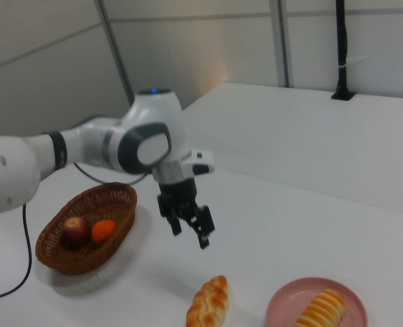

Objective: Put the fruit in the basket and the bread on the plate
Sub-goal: 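Release the orange and move down onto the braided bread roll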

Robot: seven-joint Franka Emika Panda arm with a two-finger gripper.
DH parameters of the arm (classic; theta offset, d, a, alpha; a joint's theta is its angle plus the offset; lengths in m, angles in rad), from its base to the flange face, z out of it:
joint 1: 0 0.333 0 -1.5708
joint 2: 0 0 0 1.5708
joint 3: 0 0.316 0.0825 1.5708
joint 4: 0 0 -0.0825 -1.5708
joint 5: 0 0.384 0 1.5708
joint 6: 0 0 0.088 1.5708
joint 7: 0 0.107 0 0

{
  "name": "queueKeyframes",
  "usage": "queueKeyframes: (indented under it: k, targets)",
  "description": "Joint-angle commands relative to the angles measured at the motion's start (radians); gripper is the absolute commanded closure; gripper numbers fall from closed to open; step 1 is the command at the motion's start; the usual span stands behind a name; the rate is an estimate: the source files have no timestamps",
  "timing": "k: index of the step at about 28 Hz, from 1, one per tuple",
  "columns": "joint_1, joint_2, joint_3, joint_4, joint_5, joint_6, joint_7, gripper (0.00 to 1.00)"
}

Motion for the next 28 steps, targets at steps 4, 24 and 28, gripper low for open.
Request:
queueKeyframes:
  k: [4,24,28]
  targets:
    - [-0.021,-0.108,0.007,-0.277,-0.056,0.227,-0.09,0.0]
    - [-0.05,-0.114,-0.036,-0.472,-0.133,0.465,-0.196,0.0]
    - [-0.044,-0.099,-0.036,-0.489,-0.154,0.489,-0.188,0.0]
